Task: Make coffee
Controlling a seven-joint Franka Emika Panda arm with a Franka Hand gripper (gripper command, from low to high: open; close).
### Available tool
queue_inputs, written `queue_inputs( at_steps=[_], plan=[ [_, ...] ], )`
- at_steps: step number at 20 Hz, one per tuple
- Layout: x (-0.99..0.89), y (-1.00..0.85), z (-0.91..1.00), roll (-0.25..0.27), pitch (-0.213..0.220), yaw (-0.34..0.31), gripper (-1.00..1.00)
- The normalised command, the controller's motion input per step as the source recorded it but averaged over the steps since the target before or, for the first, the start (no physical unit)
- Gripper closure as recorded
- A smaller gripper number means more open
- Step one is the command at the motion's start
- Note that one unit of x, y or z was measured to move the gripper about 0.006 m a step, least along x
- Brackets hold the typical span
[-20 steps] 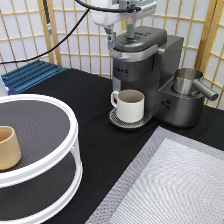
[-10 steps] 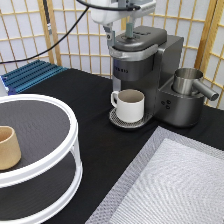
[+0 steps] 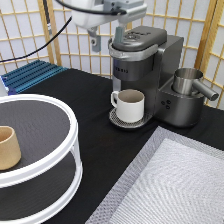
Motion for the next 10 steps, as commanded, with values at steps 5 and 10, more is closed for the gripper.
queue_inputs(
  at_steps=[5, 10],
  plan=[
    [-0.25, -0.6, -0.14, 0.04, -0.022, 0.02, -1.0],
    [0.0, 0.0, 0.0, 0.0, 0.0, 0.0, -1.0]
  ],
)
